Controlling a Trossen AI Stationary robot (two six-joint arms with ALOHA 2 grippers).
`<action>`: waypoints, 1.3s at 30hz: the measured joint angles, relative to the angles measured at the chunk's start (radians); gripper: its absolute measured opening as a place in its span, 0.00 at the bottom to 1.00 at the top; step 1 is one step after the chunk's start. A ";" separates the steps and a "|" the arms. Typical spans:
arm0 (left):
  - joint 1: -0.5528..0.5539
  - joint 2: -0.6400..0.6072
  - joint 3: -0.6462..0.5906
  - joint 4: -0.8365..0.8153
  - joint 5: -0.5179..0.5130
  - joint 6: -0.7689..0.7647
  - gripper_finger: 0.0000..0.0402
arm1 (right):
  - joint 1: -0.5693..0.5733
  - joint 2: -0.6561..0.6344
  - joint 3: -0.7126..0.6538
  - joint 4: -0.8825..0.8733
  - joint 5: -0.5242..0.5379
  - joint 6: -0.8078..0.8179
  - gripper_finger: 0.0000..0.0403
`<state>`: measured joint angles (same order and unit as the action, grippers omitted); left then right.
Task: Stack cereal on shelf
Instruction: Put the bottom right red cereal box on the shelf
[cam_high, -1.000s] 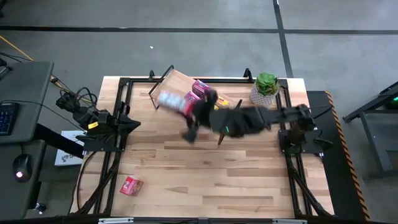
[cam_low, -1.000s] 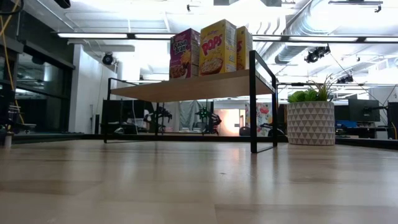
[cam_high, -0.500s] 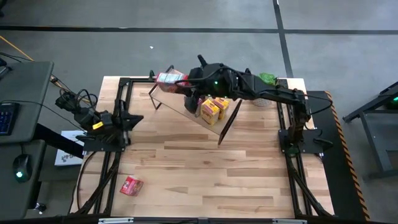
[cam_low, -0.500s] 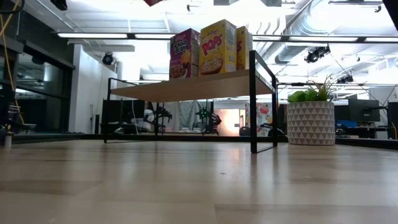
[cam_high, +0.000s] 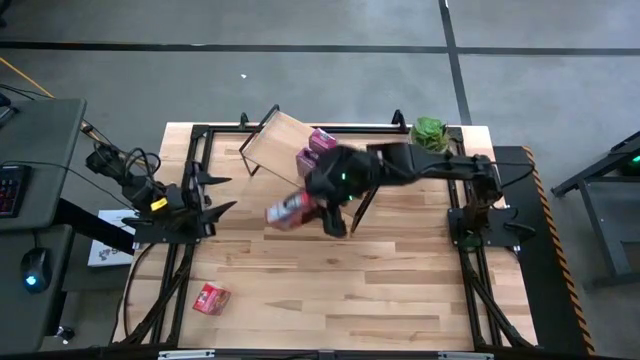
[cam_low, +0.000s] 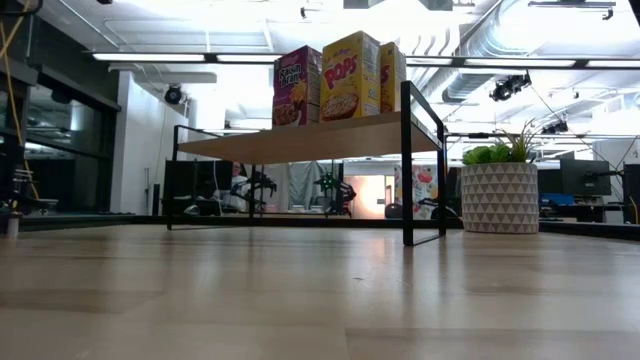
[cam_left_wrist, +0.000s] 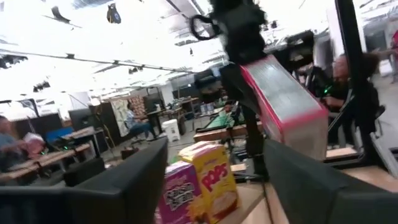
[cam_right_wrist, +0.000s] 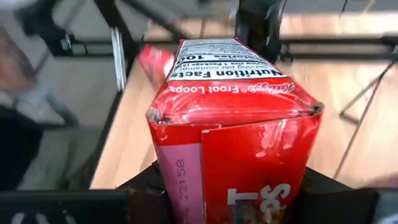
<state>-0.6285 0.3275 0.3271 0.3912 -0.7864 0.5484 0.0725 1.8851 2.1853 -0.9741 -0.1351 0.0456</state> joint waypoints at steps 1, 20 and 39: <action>0.000 0.014 0.000 0.012 0.000 -0.021 0.67 | 0.018 0.000 -0.006 -0.020 0.022 0.002 0.36; 0.000 0.509 0.232 -0.130 0.094 -0.485 0.78 | 0.136 0.000 -0.224 0.050 0.209 0.186 0.36; 0.065 0.703 0.347 -0.376 0.162 -0.684 0.78 | 0.183 0.000 -0.415 0.258 0.239 0.232 0.36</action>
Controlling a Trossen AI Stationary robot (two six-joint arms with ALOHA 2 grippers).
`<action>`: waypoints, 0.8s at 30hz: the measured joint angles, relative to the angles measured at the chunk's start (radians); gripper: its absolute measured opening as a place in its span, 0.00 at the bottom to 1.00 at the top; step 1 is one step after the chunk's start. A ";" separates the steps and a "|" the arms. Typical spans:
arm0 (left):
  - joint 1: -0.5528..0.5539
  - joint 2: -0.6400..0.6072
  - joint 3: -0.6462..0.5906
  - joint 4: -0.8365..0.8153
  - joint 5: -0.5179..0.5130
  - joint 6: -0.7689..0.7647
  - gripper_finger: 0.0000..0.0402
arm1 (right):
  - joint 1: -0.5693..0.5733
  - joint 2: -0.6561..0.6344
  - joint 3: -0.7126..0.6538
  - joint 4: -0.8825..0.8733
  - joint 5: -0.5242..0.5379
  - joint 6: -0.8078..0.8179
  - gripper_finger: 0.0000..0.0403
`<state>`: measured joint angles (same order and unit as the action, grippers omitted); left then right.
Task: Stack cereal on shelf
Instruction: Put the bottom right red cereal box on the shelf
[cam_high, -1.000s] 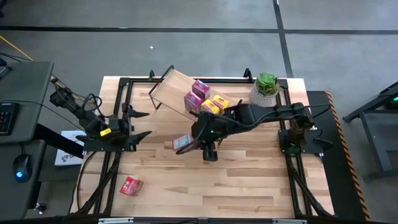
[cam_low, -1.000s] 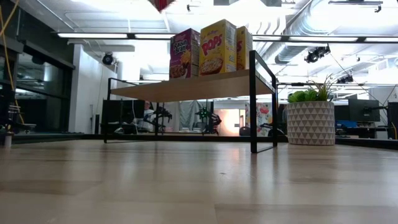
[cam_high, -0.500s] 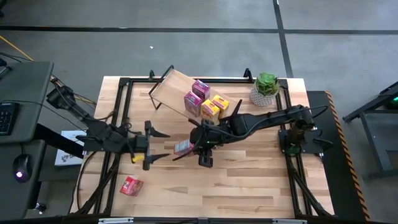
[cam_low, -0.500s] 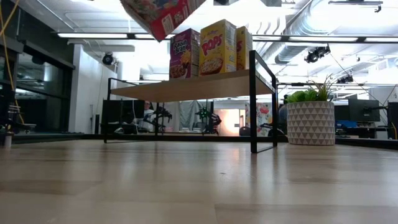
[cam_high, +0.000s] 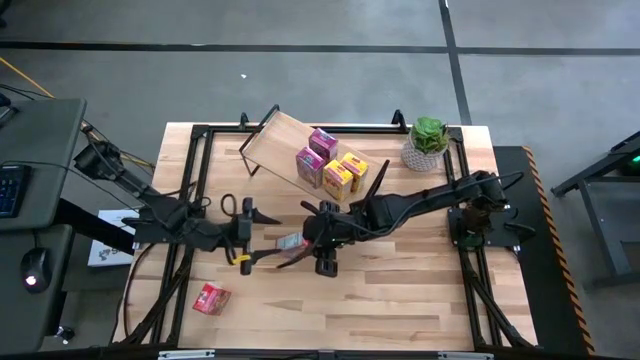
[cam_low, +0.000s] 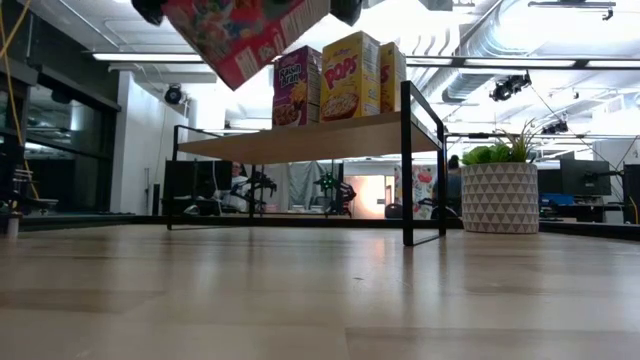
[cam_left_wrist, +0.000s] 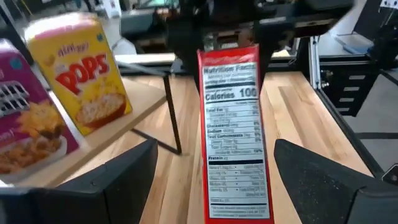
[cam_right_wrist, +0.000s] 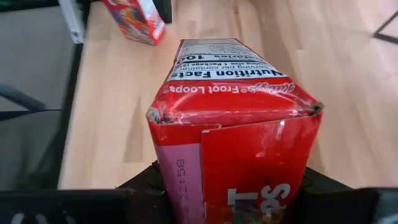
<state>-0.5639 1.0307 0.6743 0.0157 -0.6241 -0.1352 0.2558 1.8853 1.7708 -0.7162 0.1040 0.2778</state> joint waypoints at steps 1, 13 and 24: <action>0.015 0.006 0.000 -0.001 0.023 -0.010 0.78 | 0.000 0.001 -0.001 0.003 0.012 -0.009 0.36; 0.116 0.024 0.000 -0.004 0.257 -0.074 0.78 | 0.002 0.001 0.000 0.041 0.079 -0.076 0.36; 0.172 0.058 0.000 -0.001 0.269 -0.091 0.77 | 0.005 0.001 0.000 0.078 0.056 -0.120 0.36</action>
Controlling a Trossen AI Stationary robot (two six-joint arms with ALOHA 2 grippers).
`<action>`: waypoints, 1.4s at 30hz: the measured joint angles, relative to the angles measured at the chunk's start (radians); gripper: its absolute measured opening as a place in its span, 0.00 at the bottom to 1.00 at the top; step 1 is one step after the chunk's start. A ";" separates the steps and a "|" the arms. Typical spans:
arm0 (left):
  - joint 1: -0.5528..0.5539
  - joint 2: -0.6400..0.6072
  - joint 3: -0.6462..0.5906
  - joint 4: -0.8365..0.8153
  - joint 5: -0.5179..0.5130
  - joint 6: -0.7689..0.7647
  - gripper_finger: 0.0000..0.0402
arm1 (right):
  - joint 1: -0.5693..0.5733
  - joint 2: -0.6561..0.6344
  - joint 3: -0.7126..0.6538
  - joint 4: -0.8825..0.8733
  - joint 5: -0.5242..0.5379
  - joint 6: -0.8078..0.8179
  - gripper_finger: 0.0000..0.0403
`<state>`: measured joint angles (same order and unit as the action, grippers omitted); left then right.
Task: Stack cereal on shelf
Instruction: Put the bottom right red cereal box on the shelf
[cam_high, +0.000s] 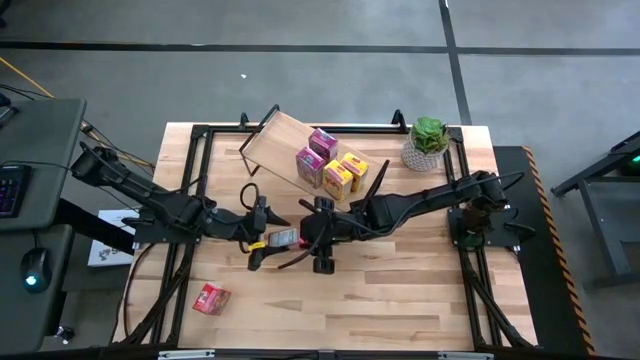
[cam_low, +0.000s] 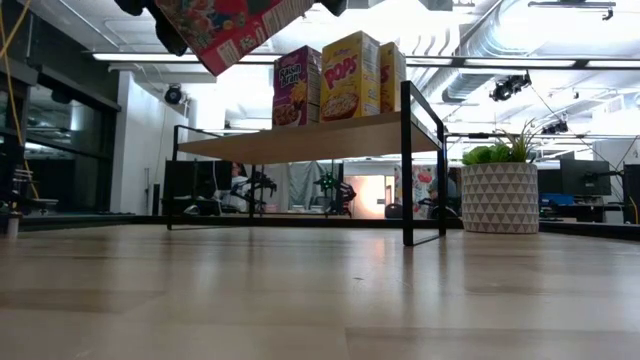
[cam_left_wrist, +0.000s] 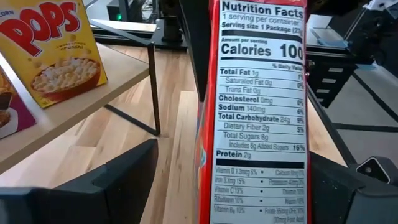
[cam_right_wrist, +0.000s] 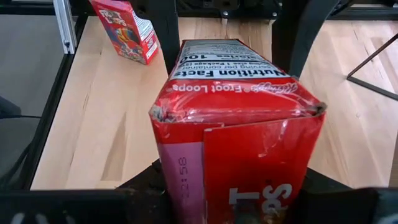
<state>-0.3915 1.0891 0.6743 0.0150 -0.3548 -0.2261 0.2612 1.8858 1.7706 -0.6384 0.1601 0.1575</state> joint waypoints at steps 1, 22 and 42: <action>0.001 0.000 0.000 -0.001 0.000 0.004 0.76 | -0.001 0.000 0.000 0.000 0.000 0.003 0.36; -0.002 -0.173 0.002 -0.129 -0.005 0.050 0.39 | 0.005 0.002 0.228 -0.291 -0.041 0.011 0.66; 0.043 -0.567 -0.305 0.383 -0.467 0.417 0.40 | 0.178 -0.001 0.420 -0.929 0.510 0.261 0.66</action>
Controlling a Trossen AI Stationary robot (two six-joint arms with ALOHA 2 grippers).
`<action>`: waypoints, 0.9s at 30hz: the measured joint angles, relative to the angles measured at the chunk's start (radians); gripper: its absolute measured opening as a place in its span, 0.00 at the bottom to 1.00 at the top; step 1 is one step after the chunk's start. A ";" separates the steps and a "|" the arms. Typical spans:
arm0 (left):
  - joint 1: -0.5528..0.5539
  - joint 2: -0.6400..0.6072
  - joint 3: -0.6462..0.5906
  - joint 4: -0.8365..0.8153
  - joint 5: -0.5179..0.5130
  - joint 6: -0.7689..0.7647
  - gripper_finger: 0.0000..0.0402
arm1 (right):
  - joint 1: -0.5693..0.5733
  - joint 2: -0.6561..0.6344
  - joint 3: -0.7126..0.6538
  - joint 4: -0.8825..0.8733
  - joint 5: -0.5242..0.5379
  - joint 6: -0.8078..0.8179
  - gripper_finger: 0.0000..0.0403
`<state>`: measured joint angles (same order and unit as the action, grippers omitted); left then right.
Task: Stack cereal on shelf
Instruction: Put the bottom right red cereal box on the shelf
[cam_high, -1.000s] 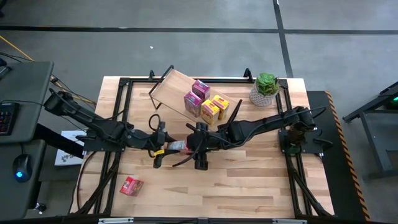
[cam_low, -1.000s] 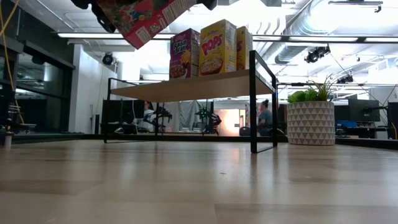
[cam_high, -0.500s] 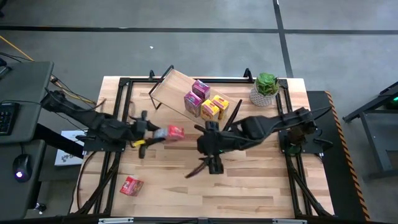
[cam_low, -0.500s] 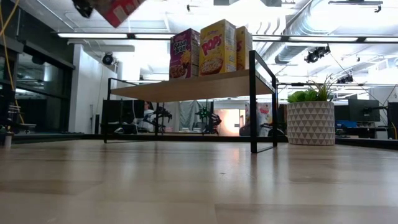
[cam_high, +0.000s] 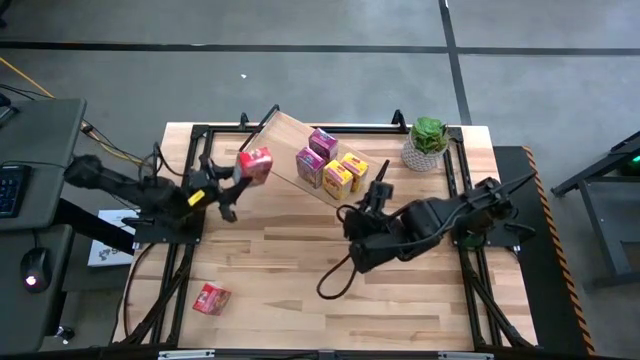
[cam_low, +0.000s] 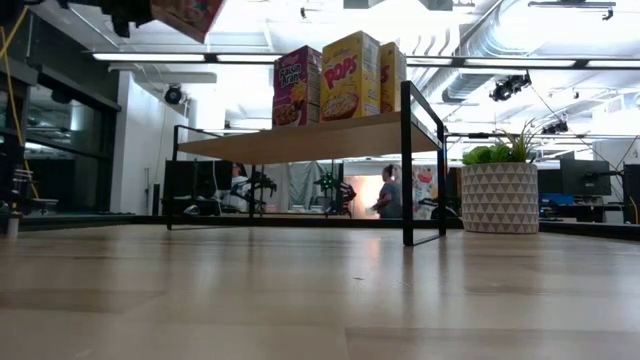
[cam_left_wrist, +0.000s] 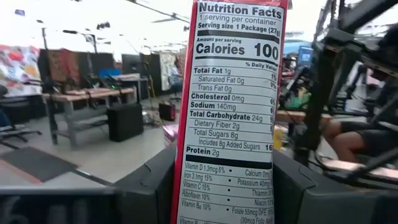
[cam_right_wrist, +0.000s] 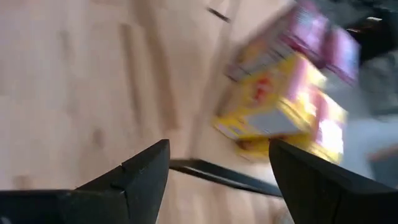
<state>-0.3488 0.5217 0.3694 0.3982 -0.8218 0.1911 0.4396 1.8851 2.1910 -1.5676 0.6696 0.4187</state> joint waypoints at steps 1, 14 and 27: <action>0.040 0.010 0.010 -0.001 0.036 0.001 0.39 | 0.003 0.000 -0.001 -0.012 0.031 0.021 0.66; 0.717 0.288 0.132 -0.023 0.493 -0.194 0.42 | 0.000 -0.013 -0.020 -0.003 0.066 0.013 0.66; 0.858 0.609 0.085 0.328 0.691 -0.312 0.40 | 0.008 -0.013 -0.021 -0.003 0.060 0.033 0.66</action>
<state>0.5091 1.1311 0.4541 0.7265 -0.1307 -0.1211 0.4480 1.8725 2.1700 -1.5711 0.7292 0.4513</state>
